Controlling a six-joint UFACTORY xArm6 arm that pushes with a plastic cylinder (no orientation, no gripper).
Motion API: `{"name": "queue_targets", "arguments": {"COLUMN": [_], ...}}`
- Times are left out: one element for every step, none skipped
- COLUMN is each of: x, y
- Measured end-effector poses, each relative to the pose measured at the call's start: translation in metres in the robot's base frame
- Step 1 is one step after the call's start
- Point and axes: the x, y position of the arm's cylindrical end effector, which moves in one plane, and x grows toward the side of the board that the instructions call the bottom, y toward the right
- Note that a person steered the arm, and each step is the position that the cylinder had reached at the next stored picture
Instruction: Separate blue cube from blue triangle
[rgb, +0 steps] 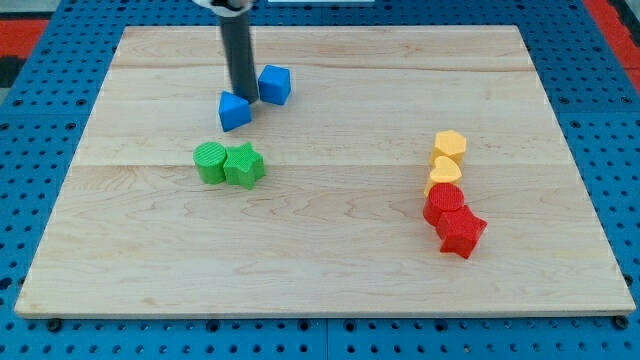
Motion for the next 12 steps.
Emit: {"name": "queue_targets", "arguments": {"x": [-0.023,-0.027,-0.025,-0.018,-0.002,0.008,-0.001,-0.007,-0.001,0.004,0.010,0.022], "y": [-0.025,0.012,0.041,0.076,0.094,0.108,0.123,0.138,0.141,0.141,0.141,0.146]}}
